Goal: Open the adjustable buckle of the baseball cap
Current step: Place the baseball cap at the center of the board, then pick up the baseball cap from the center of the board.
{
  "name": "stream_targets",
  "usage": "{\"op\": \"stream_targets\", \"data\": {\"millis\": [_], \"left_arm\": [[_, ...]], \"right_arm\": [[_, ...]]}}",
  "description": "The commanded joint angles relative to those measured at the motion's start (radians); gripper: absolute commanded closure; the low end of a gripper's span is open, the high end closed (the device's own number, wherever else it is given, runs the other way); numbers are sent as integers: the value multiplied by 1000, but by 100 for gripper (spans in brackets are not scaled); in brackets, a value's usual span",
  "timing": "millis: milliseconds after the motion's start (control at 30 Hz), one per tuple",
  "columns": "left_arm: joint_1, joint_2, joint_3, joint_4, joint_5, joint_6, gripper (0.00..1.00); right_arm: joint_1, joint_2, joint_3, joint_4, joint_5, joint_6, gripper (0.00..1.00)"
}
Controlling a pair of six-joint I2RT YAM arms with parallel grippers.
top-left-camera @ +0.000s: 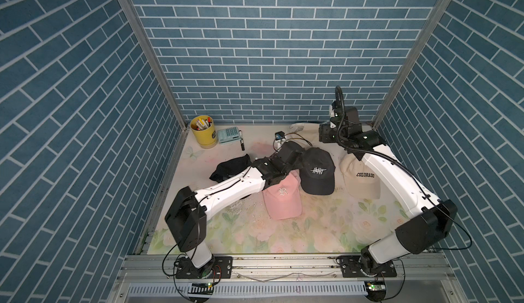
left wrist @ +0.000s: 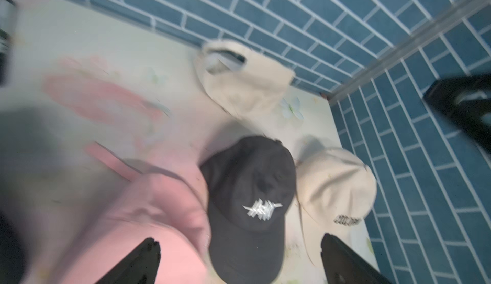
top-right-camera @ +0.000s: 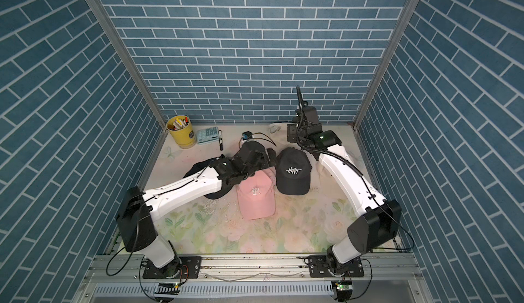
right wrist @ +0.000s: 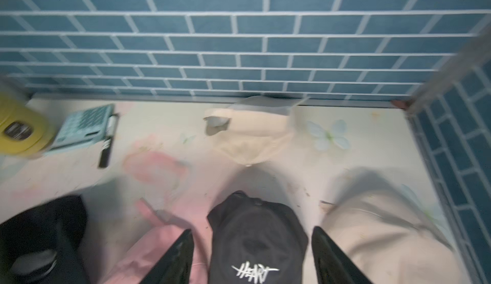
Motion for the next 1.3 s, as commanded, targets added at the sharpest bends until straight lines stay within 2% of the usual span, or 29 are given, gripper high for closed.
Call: {"op": "stream_targets", "data": {"millis": [0,200,367,533,700,833,933,1100,1200,1267], "left_arm": [[117,-121,-69,-52,-73,243,0],[407,-311,-261,-39,-17,273,0],[593,-369,-356,8,85,292,0],[651,-334,-337,7,120,371,0],[675,-318,-315,28,135,434,0],[685,-307,-301,23,141,452,0],[689,-302,-297,23,155,464,0],[697,-245,-242,-27,198,500,0],[697,-238,-215,-5,224,520,0],[697,-241,-195,15,238,543,0]], "right_arm": [[64,106,87,-68,-277,-187,32],[147,314,167,-64,-539,-207,36],[227,505,257,-65,-598,-207,38],[267,724,447,-152,-564,-263,39],[264,811,519,-121,-612,-323,39],[266,872,574,-115,-675,-298,42],[267,894,592,-88,-755,-267,54],[266,907,627,-66,-823,-198,87],[266,886,625,-68,-838,-190,100],[263,856,616,-70,-836,-186,100]]}}
